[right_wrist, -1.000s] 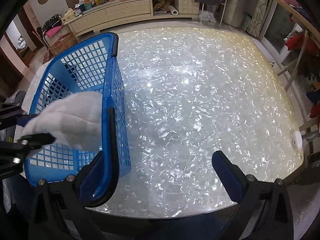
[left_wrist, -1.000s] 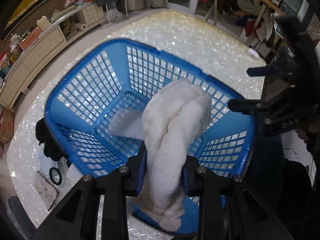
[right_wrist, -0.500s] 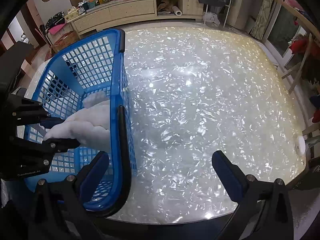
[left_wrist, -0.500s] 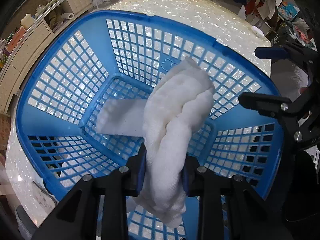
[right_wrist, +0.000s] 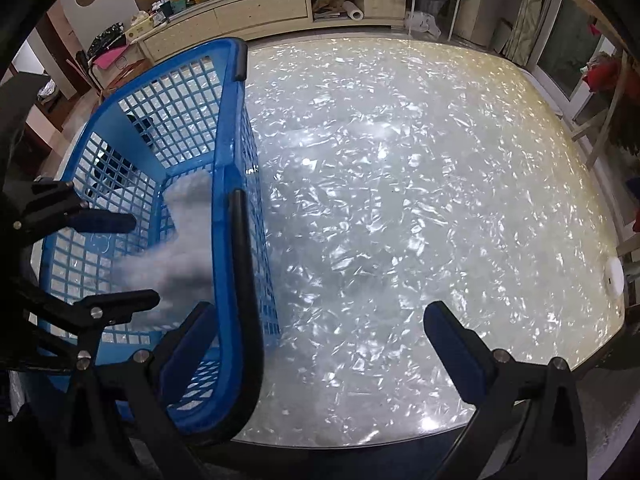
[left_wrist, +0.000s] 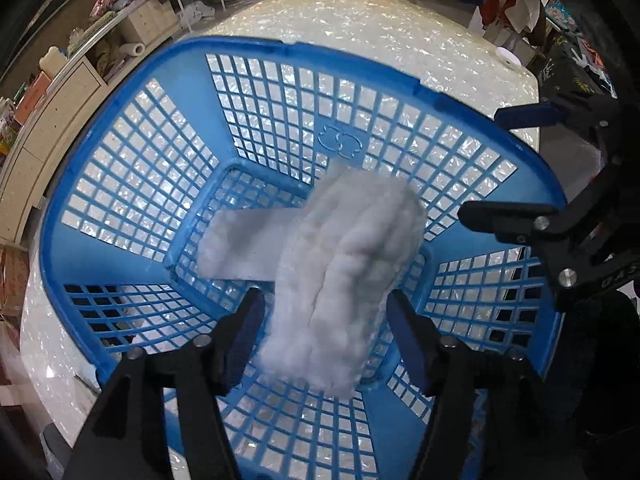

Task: Organize soft objects
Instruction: 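Carry the white cloth pad into the blue basket and open the left gripper, then reach the right gripper to the folded white towel and grasp it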

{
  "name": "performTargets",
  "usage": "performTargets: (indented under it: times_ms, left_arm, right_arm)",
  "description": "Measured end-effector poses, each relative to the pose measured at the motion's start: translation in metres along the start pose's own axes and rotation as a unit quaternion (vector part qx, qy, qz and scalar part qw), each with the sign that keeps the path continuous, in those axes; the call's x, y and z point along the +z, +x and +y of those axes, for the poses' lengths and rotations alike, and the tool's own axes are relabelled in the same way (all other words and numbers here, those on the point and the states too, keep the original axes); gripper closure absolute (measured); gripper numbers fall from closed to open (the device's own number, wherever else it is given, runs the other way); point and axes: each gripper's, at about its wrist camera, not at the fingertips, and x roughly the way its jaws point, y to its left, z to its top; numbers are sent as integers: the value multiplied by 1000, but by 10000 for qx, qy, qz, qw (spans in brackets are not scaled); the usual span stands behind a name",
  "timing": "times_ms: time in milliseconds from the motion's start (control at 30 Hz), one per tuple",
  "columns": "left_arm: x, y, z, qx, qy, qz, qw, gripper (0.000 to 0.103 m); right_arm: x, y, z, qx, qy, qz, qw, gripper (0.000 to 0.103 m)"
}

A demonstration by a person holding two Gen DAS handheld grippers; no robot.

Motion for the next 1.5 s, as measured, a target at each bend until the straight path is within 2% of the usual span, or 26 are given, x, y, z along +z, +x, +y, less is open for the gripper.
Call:
performTargets:
  times_ms: [167, 233, 333, 367, 667, 800, 1000, 1200, 1500]
  left_arm:
    - [-8, -13, 2, 59, 18, -125, 9999, 39]
    - [-11, -20, 5, 71, -53, -174, 9998, 33]
    - [-21, -34, 10, 46, -168, -334, 9993, 29]
    - [-24, -40, 11, 44, -204, -381, 9991, 22]
    - [-59, -96, 14, 227, -385, -1107, 9928, 15]
    - [-79, -117, 20, 298, -543, -1443, 9876, 0]
    - [-112, -144, 26, 540, -788, -1781, 9794, 0]
    - [-152, -158, 43, 527, -1191, -1839, 9743, 0]
    - [-217, -167, 77, 646, -1960, -1777, 9622, 0]
  right_arm:
    - [-4, -1, 11, 11, -72, 37, 10000, 0]
    - [-6, -1, 16, 12, -112, 47, 9999, 0]
    - [-9, -4, 25, -35, -181, 39, 9998, 0]
    - [-9, -6, 27, -85, -197, 30, 9998, 0]
    - [-10, -37, 48, -517, -120, -322, 9981, 0]
    - [-9, -57, 62, -497, -151, -569, 9970, 0]
    - [-10, -78, 105, -306, -494, -794, 9951, 0]
    - [-13, -87, 150, -141, -867, -999, 9911, 0]
    - [-5, -81, 215, 136, -1514, -1054, 9827, 0]
